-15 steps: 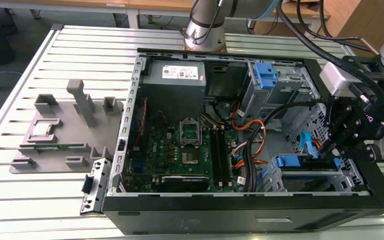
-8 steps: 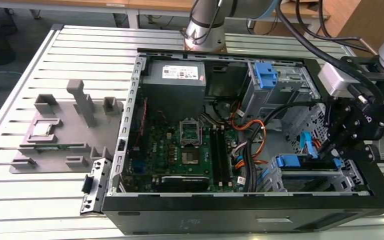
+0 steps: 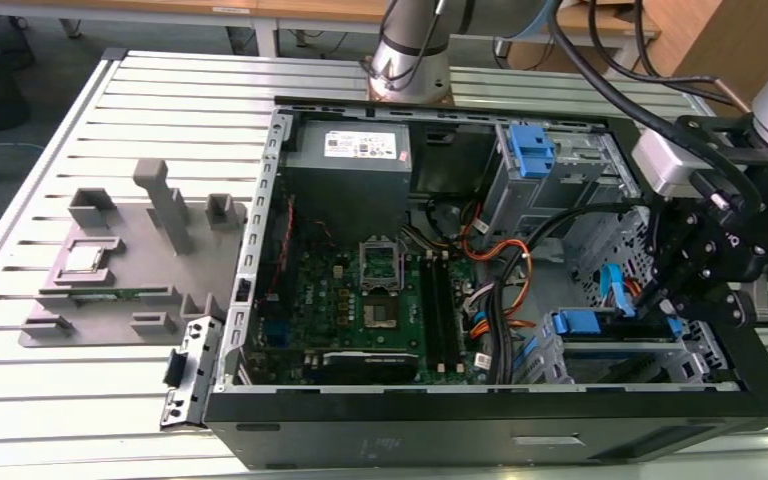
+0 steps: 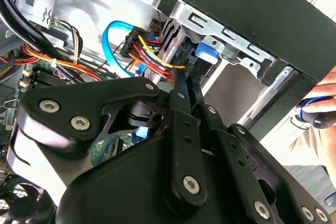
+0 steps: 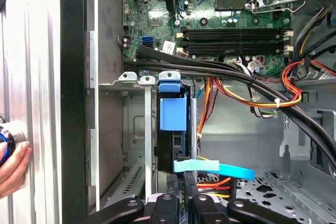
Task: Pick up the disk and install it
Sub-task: 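Insert the second disk wire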
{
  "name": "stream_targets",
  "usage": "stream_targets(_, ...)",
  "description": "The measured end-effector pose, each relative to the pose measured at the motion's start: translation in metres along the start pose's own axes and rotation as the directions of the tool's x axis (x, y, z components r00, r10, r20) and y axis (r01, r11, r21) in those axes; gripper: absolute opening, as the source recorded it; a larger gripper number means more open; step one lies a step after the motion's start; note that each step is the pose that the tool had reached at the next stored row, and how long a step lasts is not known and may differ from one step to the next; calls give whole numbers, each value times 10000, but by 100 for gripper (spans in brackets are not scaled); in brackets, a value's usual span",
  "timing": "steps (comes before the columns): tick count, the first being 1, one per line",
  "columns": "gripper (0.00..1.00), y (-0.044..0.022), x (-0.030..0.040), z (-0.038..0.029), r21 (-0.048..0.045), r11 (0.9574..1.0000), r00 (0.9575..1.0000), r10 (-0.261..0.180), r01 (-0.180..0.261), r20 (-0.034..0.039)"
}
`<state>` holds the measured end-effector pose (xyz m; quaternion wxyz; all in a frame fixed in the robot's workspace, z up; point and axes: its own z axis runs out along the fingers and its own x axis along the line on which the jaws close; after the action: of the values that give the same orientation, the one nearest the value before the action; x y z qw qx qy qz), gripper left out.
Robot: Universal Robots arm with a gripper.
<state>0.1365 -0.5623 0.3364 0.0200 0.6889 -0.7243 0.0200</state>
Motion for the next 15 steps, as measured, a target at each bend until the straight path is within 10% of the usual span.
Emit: stream_targets(15, 16, 0, -2, 28, 0, 10000, 10000, 0, 0, 0)
